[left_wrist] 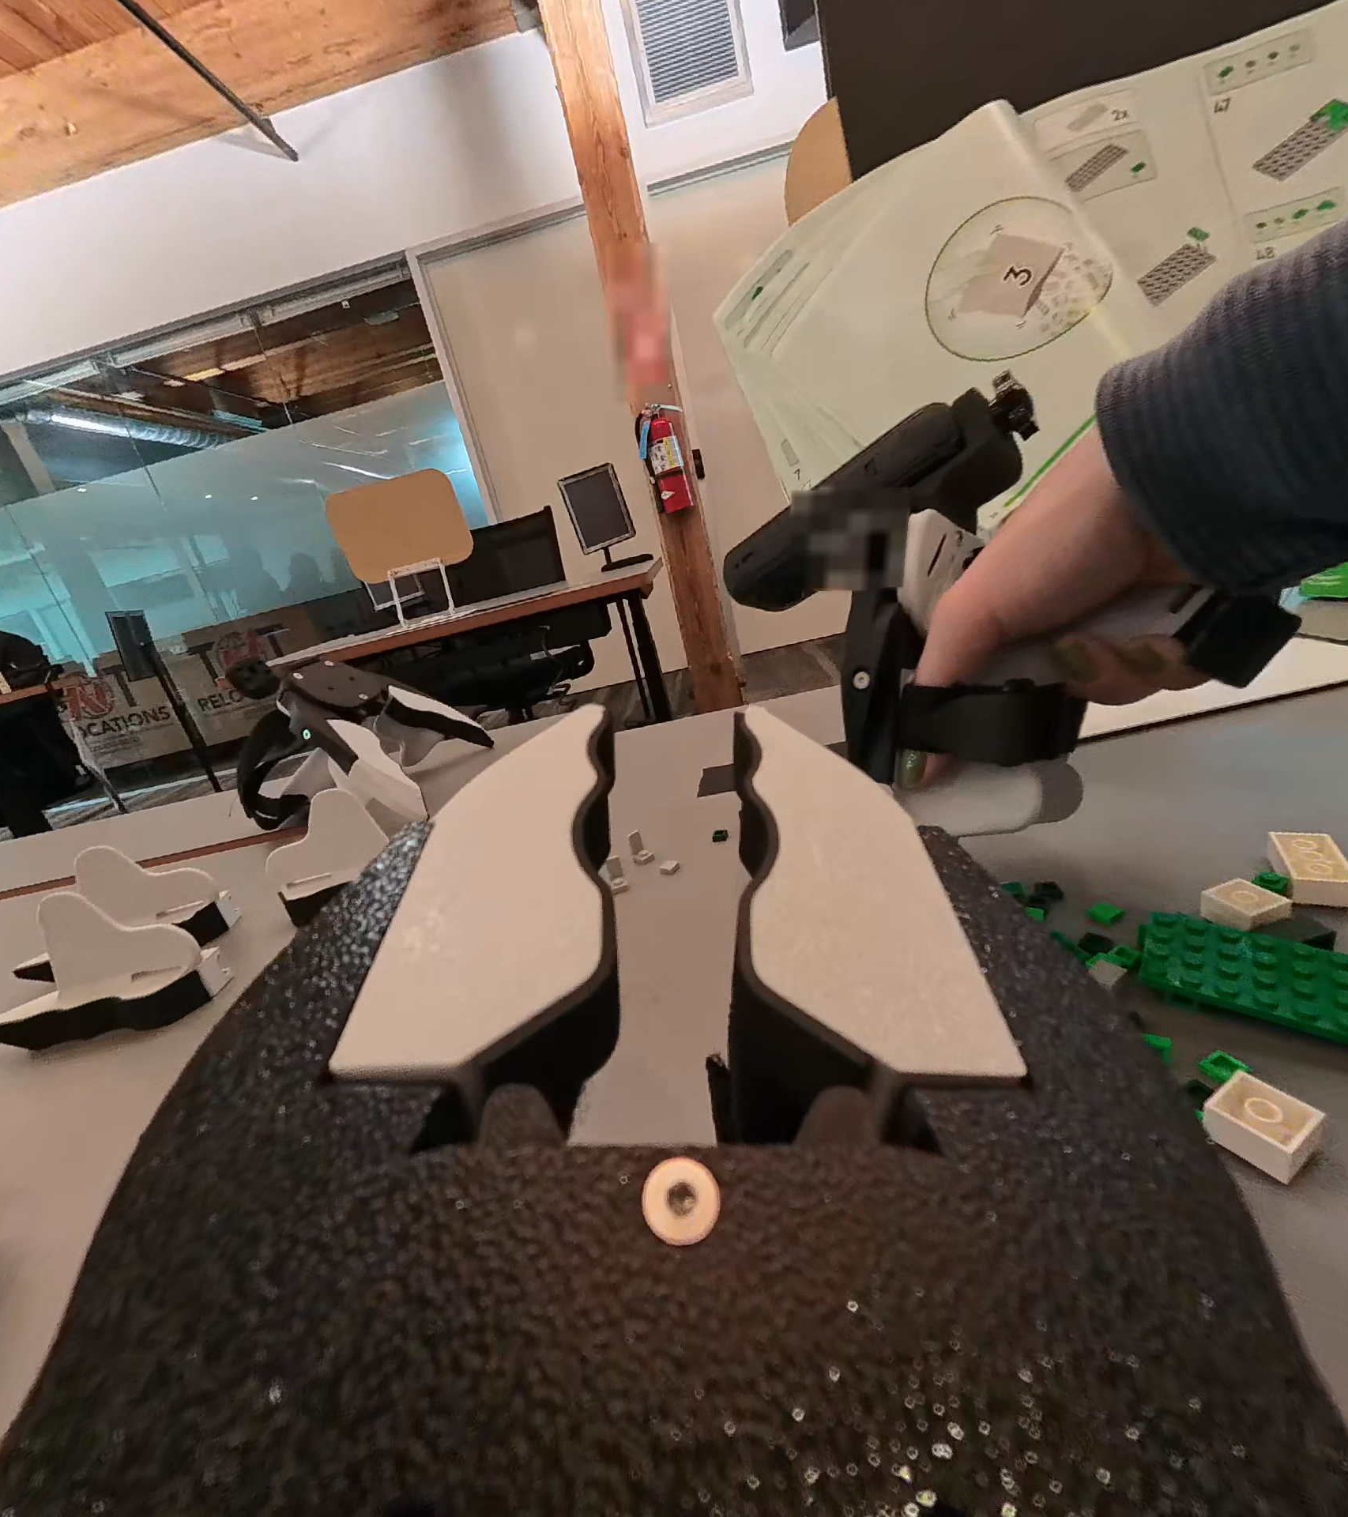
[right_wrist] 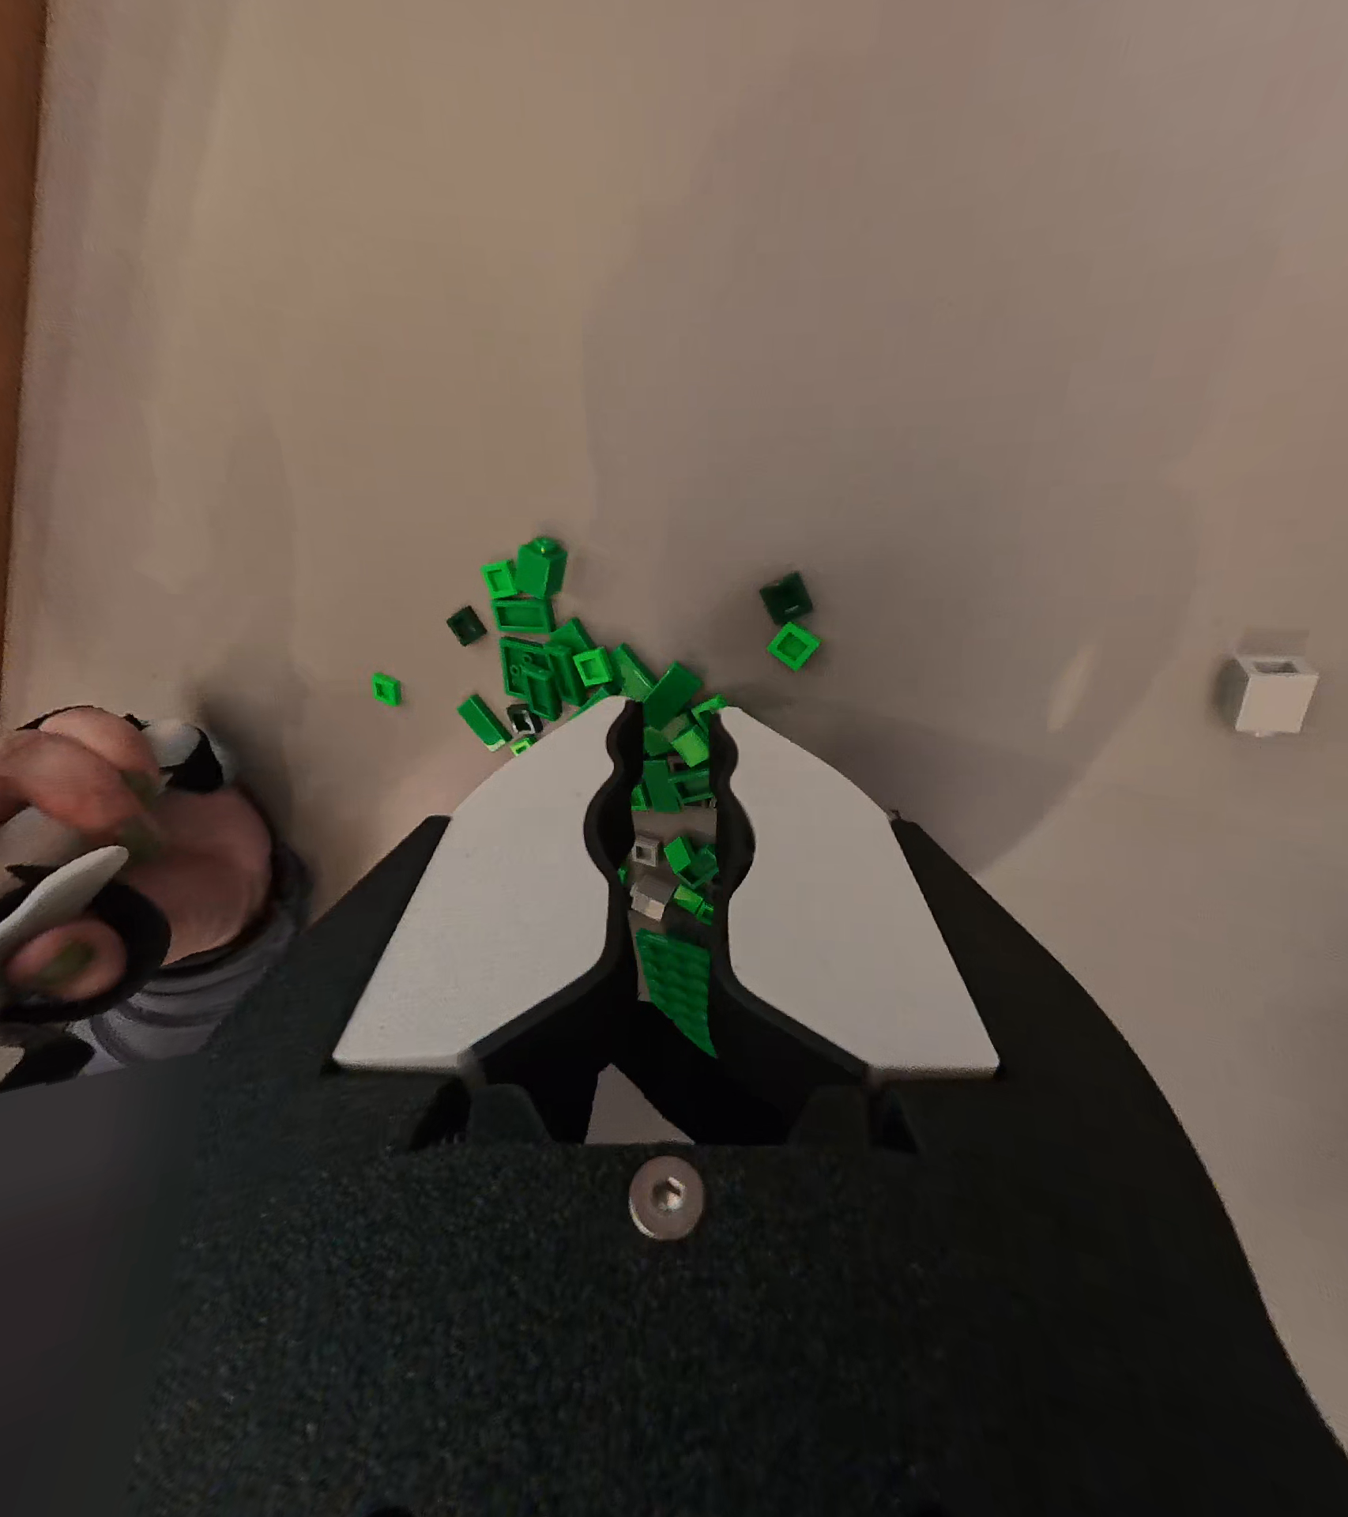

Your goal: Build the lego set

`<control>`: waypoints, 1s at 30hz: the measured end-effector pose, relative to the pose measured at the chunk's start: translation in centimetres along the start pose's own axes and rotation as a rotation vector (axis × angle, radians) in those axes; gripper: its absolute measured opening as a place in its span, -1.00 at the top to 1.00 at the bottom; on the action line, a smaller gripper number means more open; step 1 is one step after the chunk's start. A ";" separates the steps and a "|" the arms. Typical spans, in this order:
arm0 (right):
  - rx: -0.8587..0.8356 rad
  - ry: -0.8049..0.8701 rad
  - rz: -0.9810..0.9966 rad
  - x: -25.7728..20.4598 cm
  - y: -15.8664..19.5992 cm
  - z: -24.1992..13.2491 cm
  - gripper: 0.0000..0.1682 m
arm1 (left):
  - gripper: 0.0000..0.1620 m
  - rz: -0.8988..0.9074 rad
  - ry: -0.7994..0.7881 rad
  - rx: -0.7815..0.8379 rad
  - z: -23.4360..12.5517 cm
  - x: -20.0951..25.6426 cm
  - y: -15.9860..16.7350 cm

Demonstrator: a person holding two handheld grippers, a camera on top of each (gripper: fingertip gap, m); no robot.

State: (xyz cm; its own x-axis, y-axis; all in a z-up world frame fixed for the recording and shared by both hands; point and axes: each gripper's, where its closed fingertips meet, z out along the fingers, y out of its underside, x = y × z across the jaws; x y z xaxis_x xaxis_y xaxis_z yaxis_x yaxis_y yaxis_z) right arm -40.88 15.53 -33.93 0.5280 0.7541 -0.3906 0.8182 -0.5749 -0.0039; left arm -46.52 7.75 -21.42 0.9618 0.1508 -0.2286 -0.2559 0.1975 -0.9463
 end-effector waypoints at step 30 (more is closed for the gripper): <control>0.090 0.255 -0.141 0.1 -2.9 -0.3 0.94 | 0.82 -0.005 -0.017 -0.021 0.1 -0.4 0.4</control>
State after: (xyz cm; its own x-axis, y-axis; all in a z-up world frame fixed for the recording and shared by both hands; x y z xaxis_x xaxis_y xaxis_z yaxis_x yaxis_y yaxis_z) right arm -43.17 17.40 -33.71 0.4598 0.8775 -0.1365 0.8702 -0.4759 -0.1278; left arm -47.06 7.84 -21.66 0.9613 0.1659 -0.2201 -0.2487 0.1780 -0.9521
